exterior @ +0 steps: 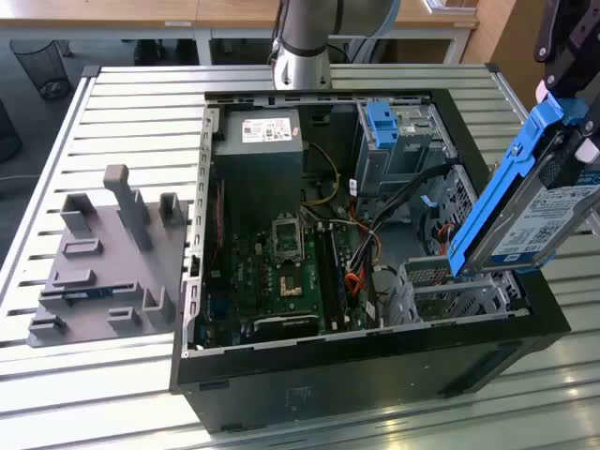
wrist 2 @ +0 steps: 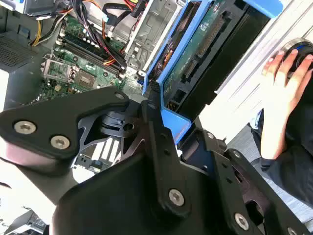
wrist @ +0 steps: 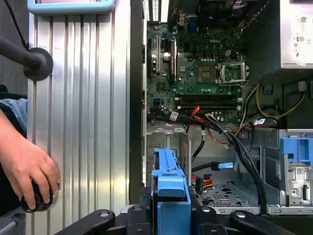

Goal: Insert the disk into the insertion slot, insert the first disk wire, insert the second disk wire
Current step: 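Insert the disk into the insertion slot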

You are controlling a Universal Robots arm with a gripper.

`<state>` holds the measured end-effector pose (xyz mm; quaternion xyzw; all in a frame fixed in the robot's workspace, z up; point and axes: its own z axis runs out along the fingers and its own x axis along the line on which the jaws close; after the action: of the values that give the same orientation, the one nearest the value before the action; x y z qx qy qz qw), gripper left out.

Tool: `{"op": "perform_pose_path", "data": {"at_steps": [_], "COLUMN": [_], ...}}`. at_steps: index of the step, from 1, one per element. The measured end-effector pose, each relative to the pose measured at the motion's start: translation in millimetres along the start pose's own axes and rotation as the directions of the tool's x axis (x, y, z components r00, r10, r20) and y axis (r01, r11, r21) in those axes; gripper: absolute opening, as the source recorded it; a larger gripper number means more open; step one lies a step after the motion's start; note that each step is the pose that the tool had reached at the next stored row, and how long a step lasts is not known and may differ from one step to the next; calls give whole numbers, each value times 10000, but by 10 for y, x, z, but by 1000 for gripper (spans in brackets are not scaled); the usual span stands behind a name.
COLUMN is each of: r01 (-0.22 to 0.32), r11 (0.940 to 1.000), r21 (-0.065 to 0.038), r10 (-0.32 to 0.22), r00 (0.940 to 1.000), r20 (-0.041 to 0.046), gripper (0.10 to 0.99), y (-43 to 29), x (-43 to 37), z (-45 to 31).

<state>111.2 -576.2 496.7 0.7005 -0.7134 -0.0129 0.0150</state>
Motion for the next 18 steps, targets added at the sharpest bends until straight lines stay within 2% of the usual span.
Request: {"op": "perform_pose_path", "data": {"at_steps": [18], "r01": [-1], "r11": [10000], "r21": [77], "r10": [1], "r00": [10000], "r20": [2], "gripper": [365], "y": [16], "x": [0], "z": [13]}}
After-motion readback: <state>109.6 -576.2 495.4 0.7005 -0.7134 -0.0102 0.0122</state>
